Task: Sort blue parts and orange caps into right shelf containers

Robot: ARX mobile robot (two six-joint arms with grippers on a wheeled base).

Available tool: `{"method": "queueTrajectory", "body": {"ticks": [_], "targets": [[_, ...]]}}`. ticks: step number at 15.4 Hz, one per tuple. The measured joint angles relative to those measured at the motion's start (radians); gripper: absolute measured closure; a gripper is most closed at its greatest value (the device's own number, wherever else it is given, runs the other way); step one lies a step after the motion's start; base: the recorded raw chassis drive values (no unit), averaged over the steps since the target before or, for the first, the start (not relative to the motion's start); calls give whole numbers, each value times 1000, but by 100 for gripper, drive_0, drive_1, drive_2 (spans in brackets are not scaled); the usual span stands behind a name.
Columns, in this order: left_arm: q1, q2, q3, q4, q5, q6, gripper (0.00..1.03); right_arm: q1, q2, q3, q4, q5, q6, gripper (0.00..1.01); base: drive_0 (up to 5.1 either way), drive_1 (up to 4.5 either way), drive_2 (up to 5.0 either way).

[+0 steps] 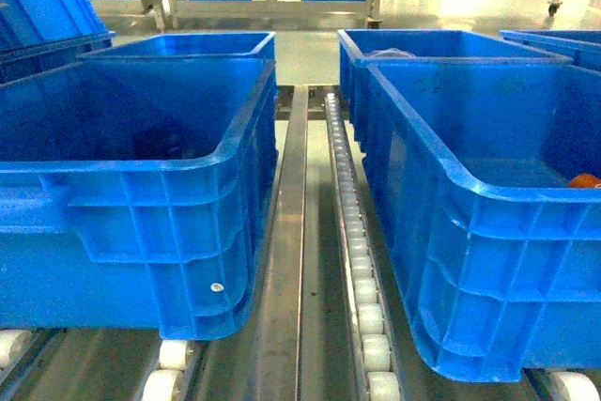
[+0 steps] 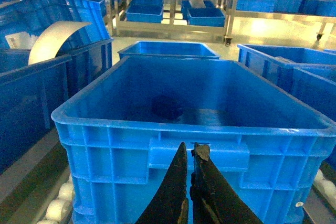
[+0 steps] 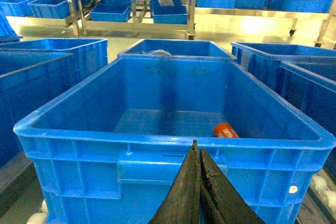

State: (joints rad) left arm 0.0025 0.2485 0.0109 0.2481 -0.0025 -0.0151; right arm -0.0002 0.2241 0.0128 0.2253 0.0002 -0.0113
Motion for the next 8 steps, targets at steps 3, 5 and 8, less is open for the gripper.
{"method": "queueTrajectory", "body": {"ticks": [3,5,8], "targets": [[0,-45,0,-45,0,0,101,0,-40,0,-40,0,0,100,0,0,0],[0,-69,0,-68,0,0,101,0,-86,0,-103,0,0,100,0,0,0],[-1,-236,0,-259,2,1,101,0,-219,2,-226,0,1,100,0,0,0]]}}
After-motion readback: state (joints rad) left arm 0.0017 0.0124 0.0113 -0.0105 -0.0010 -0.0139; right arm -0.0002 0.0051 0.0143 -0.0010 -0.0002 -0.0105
